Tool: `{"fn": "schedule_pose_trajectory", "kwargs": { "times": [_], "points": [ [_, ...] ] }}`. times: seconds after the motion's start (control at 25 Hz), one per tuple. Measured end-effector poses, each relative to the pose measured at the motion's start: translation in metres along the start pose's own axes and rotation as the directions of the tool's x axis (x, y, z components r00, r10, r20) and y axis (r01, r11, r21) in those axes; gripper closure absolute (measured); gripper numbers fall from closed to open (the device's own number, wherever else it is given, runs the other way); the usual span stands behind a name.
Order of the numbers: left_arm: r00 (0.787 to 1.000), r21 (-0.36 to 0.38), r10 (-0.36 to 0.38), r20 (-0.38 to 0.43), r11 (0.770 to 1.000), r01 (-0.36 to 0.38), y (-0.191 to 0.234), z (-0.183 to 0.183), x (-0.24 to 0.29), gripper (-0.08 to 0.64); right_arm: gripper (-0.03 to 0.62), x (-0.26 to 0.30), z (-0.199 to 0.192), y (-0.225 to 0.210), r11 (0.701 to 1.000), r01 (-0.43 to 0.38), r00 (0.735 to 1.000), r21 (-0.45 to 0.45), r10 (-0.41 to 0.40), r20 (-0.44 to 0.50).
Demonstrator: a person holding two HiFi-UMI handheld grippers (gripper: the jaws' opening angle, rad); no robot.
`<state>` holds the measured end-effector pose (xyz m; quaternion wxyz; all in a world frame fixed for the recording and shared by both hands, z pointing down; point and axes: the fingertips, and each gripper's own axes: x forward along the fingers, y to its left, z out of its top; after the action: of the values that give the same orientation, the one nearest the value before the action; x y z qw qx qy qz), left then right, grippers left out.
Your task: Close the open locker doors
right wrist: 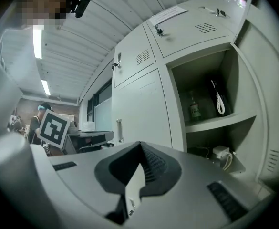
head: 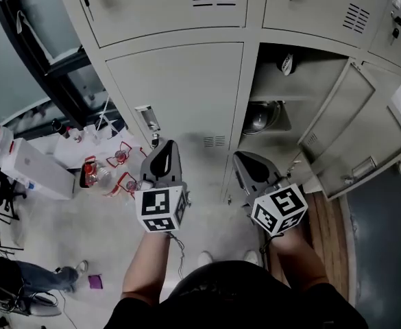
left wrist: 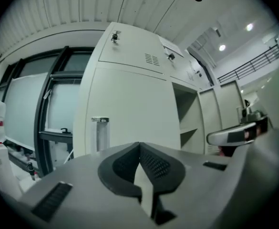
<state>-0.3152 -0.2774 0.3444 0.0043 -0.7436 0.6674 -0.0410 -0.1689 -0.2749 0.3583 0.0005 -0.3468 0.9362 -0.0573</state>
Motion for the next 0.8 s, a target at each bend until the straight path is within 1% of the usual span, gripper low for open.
{"fn": "schedule_pose_trajectory", "kwargs": {
  "times": [0.08, 0.2, 0.28, 0.36, 0.48, 0.64, 0.8],
  "points": [
    [0.998, 0.021, -0.063, -0.011, 0.998, 0.063, -0.021, -0.002, -0.002, 0.555, 0.592, -0.009, 0.000, -0.001, 1.000, 0.019, 1.000, 0.000, -0.019, 0.006],
    [0.989, 0.047, -0.147, -0.001, 0.988, 0.147, -0.053, 0.002, -0.004, 0.555, 0.592, -0.027, 0.001, -0.008, 0.999, 0.054, 0.998, 0.000, -0.054, 0.013],
    [0.977, 0.040, -0.213, -0.014, 0.976, 0.214, -0.078, 0.000, -0.006, 0.555, 0.592, -0.045, 0.003, -0.016, 0.996, 0.089, 0.996, -0.002, -0.089, 0.018],
    [0.959, 0.028, -0.281, -0.035, 0.959, 0.282, -0.105, -0.003, -0.008, 0.555, 0.592, -0.065, 0.004, -0.025, 0.991, 0.132, 0.991, -0.003, -0.132, 0.024],
    [0.924, 0.031, -0.383, -0.019, 0.923, 0.383, -0.148, 0.002, -0.010, 0.555, 0.592, -0.095, 0.008, -0.041, 0.980, 0.200, 0.979, 0.000, -0.200, 0.035],
    [0.860, 0.035, -0.510, -0.002, 0.859, 0.510, -0.203, 0.006, -0.013, 0.555, 0.592, -0.136, 0.012, -0.062, 0.957, 0.290, 0.956, 0.003, -0.289, 0.048],
    [0.800, 0.027, -0.600, 0.008, 0.800, 0.600, -0.251, 0.008, -0.017, 0.555, 0.592, -0.180, 0.013, -0.080, 0.925, 0.379, 0.924, 0.006, -0.379, 0.054]
  ]
}}
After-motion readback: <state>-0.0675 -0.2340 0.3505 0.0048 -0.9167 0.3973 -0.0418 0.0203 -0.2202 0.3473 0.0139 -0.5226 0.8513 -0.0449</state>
